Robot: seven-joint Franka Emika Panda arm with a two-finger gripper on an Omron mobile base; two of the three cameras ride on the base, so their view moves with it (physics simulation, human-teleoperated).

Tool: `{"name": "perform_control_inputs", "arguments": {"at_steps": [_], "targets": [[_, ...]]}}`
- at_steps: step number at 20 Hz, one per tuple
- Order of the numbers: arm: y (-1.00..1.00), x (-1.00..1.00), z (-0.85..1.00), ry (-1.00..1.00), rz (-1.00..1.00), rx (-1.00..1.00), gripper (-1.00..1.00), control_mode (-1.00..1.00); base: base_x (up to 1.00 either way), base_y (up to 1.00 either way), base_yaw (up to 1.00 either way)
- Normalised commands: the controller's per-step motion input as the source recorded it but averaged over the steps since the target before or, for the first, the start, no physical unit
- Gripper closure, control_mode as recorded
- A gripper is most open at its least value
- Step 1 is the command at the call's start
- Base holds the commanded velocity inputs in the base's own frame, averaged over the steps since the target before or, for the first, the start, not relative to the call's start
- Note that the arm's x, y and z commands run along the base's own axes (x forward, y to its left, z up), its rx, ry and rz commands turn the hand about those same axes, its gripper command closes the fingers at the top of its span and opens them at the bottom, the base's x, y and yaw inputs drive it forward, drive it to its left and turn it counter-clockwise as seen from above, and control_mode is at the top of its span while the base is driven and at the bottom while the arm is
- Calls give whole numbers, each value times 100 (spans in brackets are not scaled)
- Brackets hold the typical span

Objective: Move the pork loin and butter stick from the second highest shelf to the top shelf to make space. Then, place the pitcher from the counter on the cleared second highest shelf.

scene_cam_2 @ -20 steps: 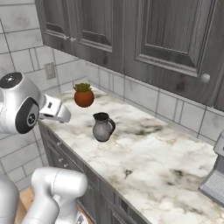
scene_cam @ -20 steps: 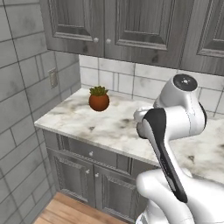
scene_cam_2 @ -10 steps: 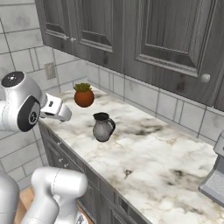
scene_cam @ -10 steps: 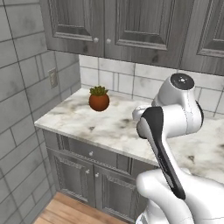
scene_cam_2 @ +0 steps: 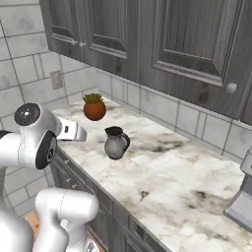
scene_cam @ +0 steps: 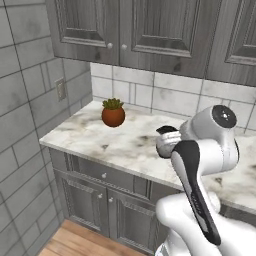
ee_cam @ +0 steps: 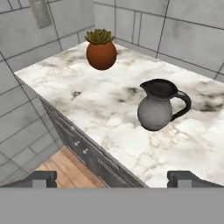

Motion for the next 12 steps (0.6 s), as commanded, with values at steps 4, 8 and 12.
{"name": "perform_control_inputs", "arguments": {"at_steps": [4, 8, 12], "targets": [[-53, 0, -12, -34, 30, 13, -100, -100, 0, 0, 0], [-64, 0, 0, -23, 29, 17, -100, -100, 0, 0, 0], [-58, 0, -1, -12, 31, 15, -100, -100, 0, 0, 0]]}}
